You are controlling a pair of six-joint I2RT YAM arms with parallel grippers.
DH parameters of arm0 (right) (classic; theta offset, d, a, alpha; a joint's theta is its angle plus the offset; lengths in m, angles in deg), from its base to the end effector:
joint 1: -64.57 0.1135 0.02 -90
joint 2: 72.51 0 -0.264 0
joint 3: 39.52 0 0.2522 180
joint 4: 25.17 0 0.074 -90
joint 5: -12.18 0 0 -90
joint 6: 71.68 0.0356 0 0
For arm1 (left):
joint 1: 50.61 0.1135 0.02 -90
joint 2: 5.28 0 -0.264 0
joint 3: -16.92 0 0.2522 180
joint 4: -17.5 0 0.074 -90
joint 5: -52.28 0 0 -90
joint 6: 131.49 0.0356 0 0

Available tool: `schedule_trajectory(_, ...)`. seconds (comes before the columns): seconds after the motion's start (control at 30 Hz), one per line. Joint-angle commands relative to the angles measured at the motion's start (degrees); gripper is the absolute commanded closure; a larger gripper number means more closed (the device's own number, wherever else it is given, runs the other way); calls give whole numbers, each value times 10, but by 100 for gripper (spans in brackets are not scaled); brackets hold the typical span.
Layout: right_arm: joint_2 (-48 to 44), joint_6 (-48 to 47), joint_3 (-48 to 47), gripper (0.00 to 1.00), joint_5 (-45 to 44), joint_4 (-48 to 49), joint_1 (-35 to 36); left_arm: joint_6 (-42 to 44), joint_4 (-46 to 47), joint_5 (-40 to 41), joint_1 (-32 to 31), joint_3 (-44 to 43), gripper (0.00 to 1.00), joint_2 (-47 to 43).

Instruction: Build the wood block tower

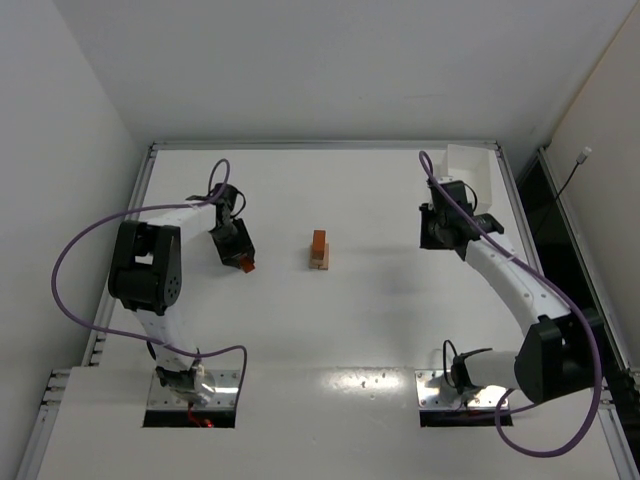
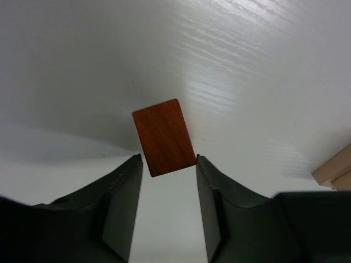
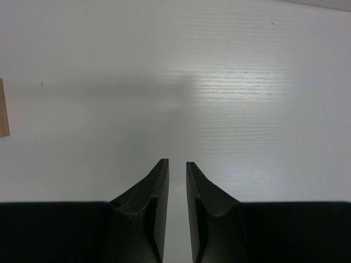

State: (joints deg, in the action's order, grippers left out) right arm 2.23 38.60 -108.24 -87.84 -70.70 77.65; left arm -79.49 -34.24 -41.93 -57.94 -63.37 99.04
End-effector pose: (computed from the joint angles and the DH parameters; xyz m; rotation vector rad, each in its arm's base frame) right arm 0.2636 0.0549 0.2563 0.2287 2.4412 0.0395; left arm 0.3394 -0.0463 0.1605 -0.7622 2.8302 -0.2404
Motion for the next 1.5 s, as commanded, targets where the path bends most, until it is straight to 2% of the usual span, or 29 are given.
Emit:
schedule_trajectory(0.0,0,-5,-21,84,2,21,-2,-4,5,-18,7,11,64,-17)
schedule_trajectory(0.07,0,-5,-21,84,2,27,-2,-4,11,-24,7,18,74,-23)
schedule_trajectory(0.1,0,-5,-21,84,2,27,-2,2,12,-24,7,18,82,-23)
schedule_trajectory(0.27,0,-5,-9,84,2,27,-2,30,17,-24,0,-5,99,-23)
schedule_trajectory(0.4,-6,-5,-2,84,7,32,-2,131,16,17,-45,-72,100,16)
schedule_trajectory(0.5,-6,-5,-2,84,7,32,-2,217,16,5,-58,-137,100,68)
schedule_trajectory(0.7,-11,-5,3,84,7,37,-2,292,63,-43,-63,-200,100,112)
schedule_trajectory(0.87,-16,-5,3,84,7,37,-8,305,57,-55,-63,-227,100,143)
schedule_trajectory(0.93,-21,-5,8,84,12,37,-13,311,52,-55,-63,-227,96,143)
schedule_trajectory(0.97,-21,-5,8,84,12,37,-13,311,52,-49,-63,-221,82,143)
schedule_trajectory(1.07,-21,-5,13,84,18,43,-18,305,58,-44,-63,-208,66,143)
schedule_trajectory(1.23,-21,-5,13,84,18,43,-18,278,93,-10,-68,-180,64,135)
schedule_trajectory(1.47,-27,-5,13,84,18,43,-18,240,185,33,-68,-86,62,64)
